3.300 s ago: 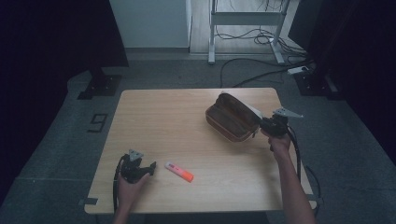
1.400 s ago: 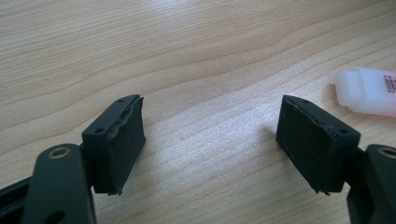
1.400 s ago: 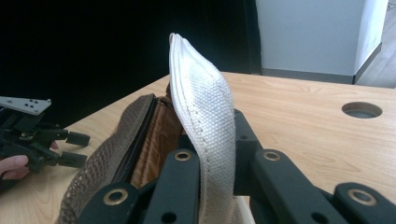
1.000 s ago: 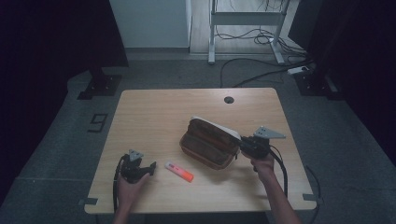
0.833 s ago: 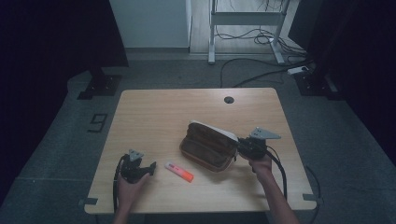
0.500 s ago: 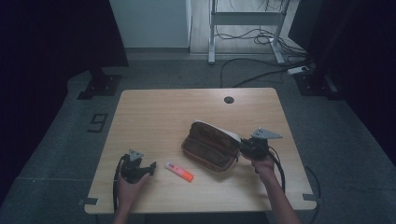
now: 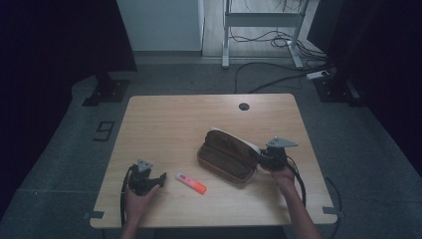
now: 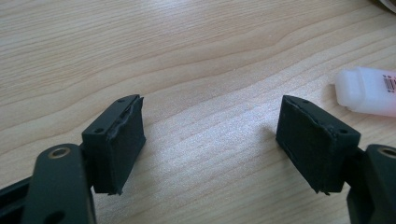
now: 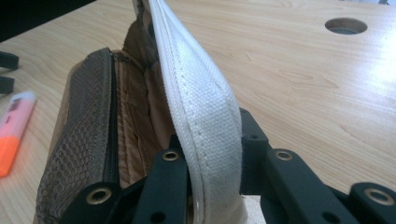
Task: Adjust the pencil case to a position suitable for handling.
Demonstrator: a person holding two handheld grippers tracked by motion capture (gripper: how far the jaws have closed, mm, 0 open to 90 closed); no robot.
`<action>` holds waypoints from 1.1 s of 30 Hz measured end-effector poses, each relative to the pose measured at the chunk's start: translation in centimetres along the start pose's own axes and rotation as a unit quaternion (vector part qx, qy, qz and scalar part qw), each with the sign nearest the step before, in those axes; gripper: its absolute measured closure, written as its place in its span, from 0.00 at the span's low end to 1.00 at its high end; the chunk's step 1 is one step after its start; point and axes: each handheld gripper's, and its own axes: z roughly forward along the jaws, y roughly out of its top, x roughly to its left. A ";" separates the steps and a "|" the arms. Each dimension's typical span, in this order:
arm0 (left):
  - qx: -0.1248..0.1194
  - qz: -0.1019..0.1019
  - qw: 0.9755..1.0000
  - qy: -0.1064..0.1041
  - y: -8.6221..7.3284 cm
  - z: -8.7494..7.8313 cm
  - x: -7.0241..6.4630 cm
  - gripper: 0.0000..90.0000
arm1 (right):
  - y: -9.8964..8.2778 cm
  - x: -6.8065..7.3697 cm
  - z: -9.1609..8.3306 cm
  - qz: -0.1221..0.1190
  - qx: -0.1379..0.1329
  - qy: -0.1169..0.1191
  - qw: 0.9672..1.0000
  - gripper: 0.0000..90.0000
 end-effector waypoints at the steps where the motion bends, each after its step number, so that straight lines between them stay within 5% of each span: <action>1: 0.000 0.000 1.000 0.000 0.0 0.0 0.0 0.26 | -0.1 0.0 0.1 0.001 0.001 -0.001 1.000 0.83; 6: 0.000 0.000 1.000 0.000 0.0 0.0 0.0 0.26 | -0.1 -0.1 0.0 0.005 -0.003 0.000 1.000 0.79; 9: 0.000 0.000 1.000 0.000 0.0 0.0 0.0 0.26 | 0.0 0.0 -0.2 -0.001 -0.006 -0.014 1.000 0.66; 10: 0.000 0.000 1.000 0.000 0.0 0.0 0.0 0.26 | 0.1 0.1 -0.3 -0.001 -0.012 -0.033 0.999 0.51; 15: 0.000 0.000 1.000 0.000 0.0 0.0 0.0 0.26 | 0.5 0.4 -1.3 0.018 -0.037 -0.058 0.997 0.34; 28: 0.000 0.000 1.000 0.000 0.0 0.0 0.0 0.26 | 1.9 2.2 -4.6 0.005 -0.076 -0.059 0.995 0.29; 33: 0.000 0.000 1.000 0.000 0.0 0.0 0.0 0.26 | 2.5 3.9 -5.1 -0.007 -0.086 -0.035 0.996 0.29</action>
